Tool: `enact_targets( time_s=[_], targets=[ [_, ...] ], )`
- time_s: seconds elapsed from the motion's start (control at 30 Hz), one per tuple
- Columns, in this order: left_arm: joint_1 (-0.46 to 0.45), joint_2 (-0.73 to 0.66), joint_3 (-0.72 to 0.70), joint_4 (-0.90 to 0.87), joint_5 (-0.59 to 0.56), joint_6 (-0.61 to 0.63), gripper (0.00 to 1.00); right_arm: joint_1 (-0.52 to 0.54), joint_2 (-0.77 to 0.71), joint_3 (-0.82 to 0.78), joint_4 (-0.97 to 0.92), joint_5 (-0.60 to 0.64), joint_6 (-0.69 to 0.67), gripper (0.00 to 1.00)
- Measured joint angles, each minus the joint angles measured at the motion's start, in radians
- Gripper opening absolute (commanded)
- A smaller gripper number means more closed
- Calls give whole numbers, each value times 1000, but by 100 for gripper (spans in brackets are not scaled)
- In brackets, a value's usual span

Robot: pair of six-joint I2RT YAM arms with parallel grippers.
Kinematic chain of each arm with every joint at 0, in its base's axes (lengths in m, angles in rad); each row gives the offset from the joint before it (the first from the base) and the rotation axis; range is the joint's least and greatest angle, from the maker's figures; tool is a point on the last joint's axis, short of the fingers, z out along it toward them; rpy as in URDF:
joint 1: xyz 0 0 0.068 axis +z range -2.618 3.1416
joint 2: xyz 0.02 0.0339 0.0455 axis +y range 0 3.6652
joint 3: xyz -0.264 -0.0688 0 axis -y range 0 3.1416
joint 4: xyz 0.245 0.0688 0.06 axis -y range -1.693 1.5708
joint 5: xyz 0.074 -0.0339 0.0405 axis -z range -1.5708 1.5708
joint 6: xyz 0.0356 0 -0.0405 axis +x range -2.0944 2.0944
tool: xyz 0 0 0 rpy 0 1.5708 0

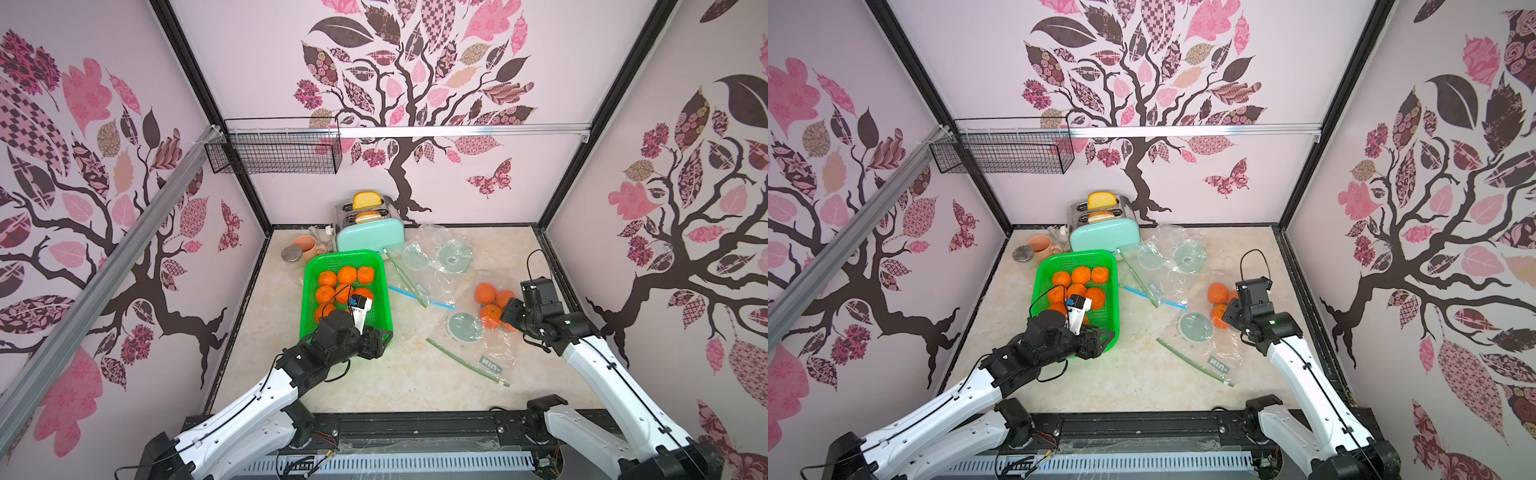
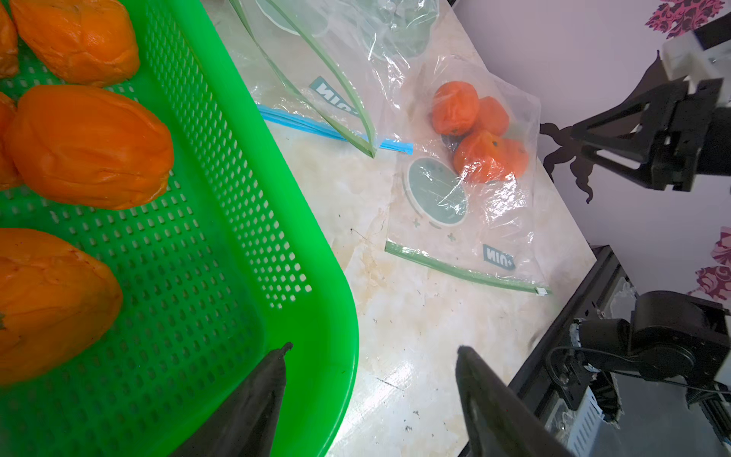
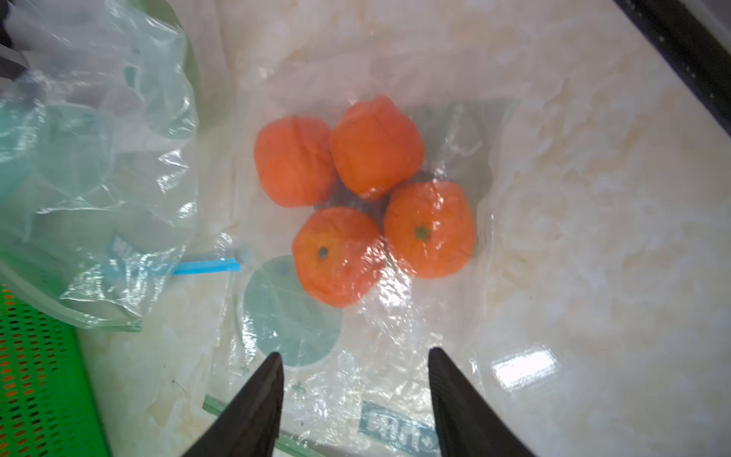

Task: Open the zip-top bag and take out the orange
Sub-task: Pick up the zipper food storage bag at the center of the board.

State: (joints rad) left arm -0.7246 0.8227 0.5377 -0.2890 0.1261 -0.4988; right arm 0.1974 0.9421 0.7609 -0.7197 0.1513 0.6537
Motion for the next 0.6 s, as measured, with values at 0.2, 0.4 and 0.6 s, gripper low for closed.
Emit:
enact_targets(
  time_s=[0.2,0.4,0.6],
  targets=[
    [-3,-53,-26,5,2,-7,70,0,0,-128,-51,-34,55,60],
    [-3,-125,-47,3,-20,-11,70,0,16,-230,-47,-122,122,59],
    [-3,-162,-50,3,-35,-18,70,0,40,-278,-58,-152,161,57]
  ],
)
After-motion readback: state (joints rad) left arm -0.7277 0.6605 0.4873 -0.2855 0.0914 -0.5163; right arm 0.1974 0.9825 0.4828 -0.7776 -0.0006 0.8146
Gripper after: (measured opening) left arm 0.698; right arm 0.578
